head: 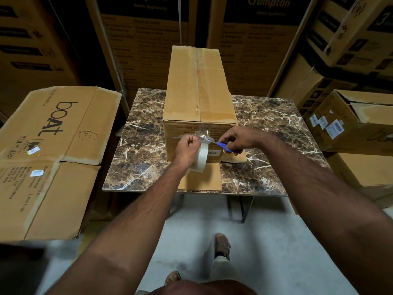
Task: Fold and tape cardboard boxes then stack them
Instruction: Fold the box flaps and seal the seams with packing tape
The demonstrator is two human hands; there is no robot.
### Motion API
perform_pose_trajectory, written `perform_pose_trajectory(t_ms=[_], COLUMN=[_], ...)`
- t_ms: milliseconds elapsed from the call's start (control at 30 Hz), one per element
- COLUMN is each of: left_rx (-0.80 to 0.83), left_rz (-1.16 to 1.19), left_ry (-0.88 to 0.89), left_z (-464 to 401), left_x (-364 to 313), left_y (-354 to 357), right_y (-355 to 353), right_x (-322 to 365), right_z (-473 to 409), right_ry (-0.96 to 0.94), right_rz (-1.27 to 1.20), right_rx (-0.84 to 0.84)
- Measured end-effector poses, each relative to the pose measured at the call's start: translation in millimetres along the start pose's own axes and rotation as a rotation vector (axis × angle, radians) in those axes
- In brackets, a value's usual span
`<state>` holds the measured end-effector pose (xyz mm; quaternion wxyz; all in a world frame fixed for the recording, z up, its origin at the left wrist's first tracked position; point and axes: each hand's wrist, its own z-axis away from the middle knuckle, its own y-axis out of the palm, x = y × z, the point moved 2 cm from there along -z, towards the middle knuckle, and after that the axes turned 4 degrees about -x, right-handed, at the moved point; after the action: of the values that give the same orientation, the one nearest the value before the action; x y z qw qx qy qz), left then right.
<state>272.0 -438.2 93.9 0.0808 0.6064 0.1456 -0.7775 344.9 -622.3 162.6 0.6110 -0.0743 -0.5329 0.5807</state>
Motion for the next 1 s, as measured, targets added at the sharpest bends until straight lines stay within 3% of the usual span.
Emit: perform_pose_trajectory(t_ms=[200, 633, 1000], left_rx=[-0.013, 0.01, 0.027], left_rz=[-0.026, -0.025, 0.038], left_ry=[0.026, -0.01, -0.064], left_z=[1, 1, -2], left_x=[-3, -7, 13], left_y=[-2, -3, -11], right_y=[5, 2, 4], right_x=[-1, 18, 43], right_z=[1, -3, -13], right_ry=[-0.01, 0.002, 0.018], right_rz=[0.007, -0.008, 0.132], right_rx=[0.071, 0.046, 0.015])
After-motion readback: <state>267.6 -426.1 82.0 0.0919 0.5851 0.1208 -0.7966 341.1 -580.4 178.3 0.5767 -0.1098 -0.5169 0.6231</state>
